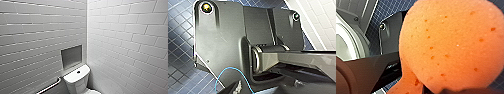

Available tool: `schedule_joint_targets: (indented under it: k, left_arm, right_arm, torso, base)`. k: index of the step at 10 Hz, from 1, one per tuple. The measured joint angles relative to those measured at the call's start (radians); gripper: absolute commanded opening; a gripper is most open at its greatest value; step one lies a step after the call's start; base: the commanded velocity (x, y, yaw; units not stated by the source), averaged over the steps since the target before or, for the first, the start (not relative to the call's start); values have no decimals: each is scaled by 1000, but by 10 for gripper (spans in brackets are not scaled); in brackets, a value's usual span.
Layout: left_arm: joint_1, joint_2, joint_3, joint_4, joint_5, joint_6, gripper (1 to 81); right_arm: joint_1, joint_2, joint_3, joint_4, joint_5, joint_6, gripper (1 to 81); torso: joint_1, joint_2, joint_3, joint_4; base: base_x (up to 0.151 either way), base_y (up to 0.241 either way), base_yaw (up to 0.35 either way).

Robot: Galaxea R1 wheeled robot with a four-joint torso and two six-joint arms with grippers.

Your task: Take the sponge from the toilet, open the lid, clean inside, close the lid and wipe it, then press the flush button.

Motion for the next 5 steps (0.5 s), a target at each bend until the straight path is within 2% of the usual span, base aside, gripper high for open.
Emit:
schedule_joint_targets:
  k: [5]
  left_arm:
    - [0,5,0,0,0,0,811]
  right_arm:
    - [0,4,-20,0,0,0,10]
  torso:
    - [0,0,0,0]
  base:
    - [93,0,0]
